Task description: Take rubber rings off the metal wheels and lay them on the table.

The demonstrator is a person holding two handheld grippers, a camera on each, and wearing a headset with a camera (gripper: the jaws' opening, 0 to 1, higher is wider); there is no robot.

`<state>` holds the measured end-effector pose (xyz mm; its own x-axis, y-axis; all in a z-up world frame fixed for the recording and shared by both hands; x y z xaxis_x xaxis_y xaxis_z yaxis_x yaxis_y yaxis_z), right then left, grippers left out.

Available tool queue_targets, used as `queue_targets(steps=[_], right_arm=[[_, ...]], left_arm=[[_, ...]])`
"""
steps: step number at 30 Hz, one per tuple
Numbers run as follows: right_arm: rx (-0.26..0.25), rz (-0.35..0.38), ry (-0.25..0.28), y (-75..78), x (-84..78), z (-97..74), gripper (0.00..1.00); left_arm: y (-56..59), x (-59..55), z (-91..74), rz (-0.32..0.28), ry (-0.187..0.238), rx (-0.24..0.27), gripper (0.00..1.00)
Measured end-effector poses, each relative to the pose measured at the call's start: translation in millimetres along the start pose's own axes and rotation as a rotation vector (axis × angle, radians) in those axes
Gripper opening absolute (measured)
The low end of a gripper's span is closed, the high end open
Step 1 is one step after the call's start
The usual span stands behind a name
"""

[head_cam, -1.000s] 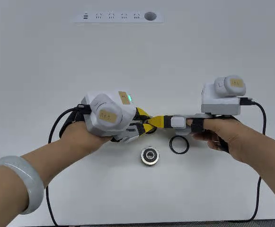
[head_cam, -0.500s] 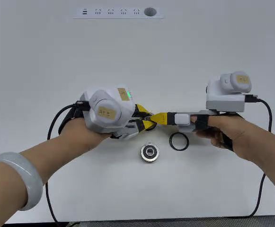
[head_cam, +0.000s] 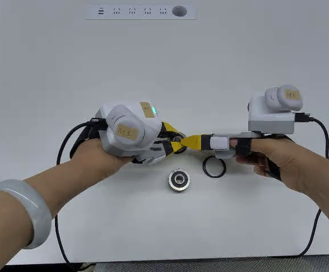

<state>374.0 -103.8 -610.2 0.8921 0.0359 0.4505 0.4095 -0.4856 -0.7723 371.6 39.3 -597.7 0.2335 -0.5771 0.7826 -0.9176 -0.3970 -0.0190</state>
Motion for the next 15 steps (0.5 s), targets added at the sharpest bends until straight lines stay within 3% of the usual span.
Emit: queue_targets(steps=[15], right_arm=[[0.032,0.047,-0.005,-0.9,1.7,7.1,0.32]], left_arm=[[-0.6,-0.7,-0.5,0.000,0.002,-0.001,0.13]])
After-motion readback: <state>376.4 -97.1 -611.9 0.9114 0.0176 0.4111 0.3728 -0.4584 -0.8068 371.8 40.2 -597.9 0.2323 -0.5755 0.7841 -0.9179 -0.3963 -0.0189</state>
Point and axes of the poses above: the centre of the closed fingertips' face, and the gripper's own axes: z roughly forward along the fingers, y roughly to its right, x roughly out of its top, the point moved 9 cm from there along -z, roughly backward along the fingers, and after that the axes turned 1 degree about x, right-handed, at the moved point
